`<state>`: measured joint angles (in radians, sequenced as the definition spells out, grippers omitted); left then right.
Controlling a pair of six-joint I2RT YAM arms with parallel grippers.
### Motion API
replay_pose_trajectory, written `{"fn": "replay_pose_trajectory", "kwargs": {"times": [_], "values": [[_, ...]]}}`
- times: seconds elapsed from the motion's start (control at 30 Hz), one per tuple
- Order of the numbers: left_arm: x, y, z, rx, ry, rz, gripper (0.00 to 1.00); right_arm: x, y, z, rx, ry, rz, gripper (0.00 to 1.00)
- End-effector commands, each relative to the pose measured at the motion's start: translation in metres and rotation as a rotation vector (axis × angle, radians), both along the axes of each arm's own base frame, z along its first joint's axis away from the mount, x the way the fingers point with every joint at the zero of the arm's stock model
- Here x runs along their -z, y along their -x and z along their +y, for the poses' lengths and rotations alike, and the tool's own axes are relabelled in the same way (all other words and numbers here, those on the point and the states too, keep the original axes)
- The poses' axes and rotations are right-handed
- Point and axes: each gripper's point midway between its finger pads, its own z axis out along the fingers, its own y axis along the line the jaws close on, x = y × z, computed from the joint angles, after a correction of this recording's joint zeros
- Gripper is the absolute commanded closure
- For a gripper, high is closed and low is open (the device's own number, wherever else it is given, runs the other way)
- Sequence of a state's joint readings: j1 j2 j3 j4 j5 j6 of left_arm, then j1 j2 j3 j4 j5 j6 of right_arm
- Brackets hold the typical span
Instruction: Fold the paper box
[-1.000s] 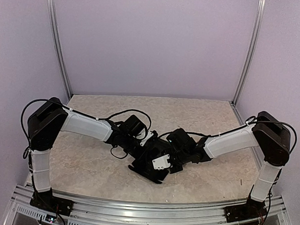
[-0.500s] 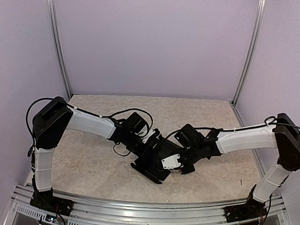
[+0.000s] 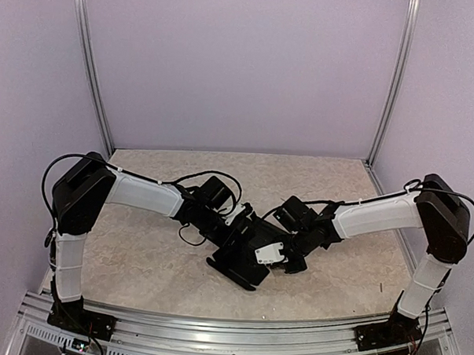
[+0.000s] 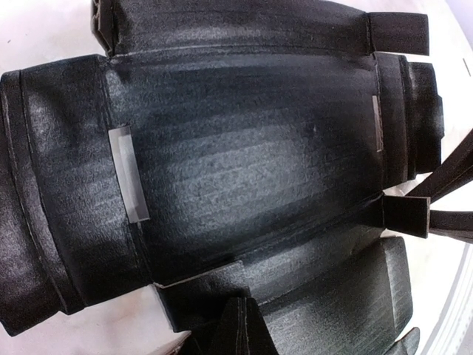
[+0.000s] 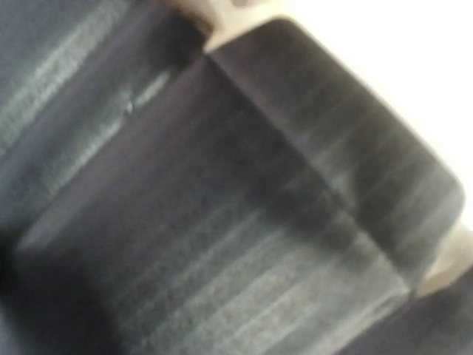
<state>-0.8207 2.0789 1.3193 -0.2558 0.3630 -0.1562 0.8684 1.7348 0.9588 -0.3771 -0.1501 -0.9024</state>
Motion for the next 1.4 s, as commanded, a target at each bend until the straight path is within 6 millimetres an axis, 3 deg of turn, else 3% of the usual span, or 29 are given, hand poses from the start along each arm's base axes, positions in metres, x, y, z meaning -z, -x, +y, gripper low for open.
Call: {"fn": "replay_pose_trajectory", "kwargs": {"times": [0.0,0.33,0.47,1.03,1.37], "values": [[0.038,0.015,0.027,-0.016,-0.131,0.098,1.0,0.004,-0.007,0.01,-0.004,-0.009,0.023,1.0],[0.037,0.014,0.027,-0.005,-0.127,0.106,1.0,-0.016,-0.019,0.014,-0.02,-0.01,-0.006,1.0],[0.036,0.012,0.026,-0.004,-0.123,0.105,1.0,-0.014,-0.023,0.015,-0.014,-0.015,0.003,1.0],[0.035,0.012,0.023,0.002,-0.112,0.125,1.0,0.037,-0.012,0.006,-0.025,0.057,0.078,1.0],[-0.012,-0.008,0.018,-0.042,0.059,0.169,0.97,0.064,-0.005,-0.015,-0.042,0.154,0.087,1.0]]}}
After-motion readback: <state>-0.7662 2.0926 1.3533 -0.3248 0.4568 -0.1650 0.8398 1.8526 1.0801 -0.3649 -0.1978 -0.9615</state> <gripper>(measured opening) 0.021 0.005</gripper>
